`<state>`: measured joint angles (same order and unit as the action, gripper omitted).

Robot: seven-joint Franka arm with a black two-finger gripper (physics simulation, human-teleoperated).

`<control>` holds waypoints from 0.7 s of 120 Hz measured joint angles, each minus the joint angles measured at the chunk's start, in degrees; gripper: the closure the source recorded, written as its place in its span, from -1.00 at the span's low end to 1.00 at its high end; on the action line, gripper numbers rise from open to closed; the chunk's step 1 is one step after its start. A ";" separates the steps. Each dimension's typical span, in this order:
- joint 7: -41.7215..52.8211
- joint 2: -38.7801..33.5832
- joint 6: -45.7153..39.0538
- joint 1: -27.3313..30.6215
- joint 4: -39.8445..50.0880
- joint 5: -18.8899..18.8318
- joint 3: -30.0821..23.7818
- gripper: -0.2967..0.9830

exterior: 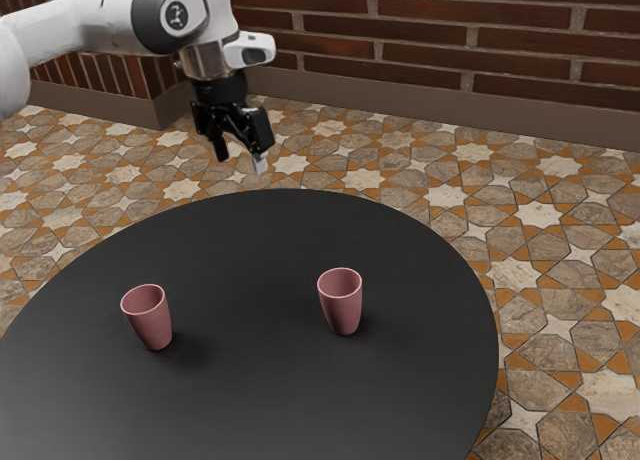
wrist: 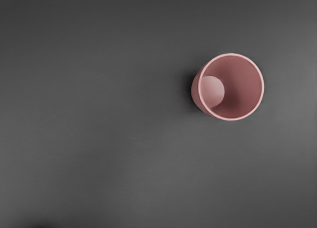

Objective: Place the right cup onto the left cup

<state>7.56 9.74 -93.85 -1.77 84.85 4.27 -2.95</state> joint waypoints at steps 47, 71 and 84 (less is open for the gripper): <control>-1.65 8.50 -12.54 -2.88 6.82 0.22 -0.75 -0.54; -2.92 11.52 -18.44 -4.43 7.38 -0.11 -0.79 -0.54; -3.53 14.18 -21.16 -5.22 7.35 -0.26 -0.77 -0.54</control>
<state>4.03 23.92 -115.01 -6.99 92.21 4.00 -3.72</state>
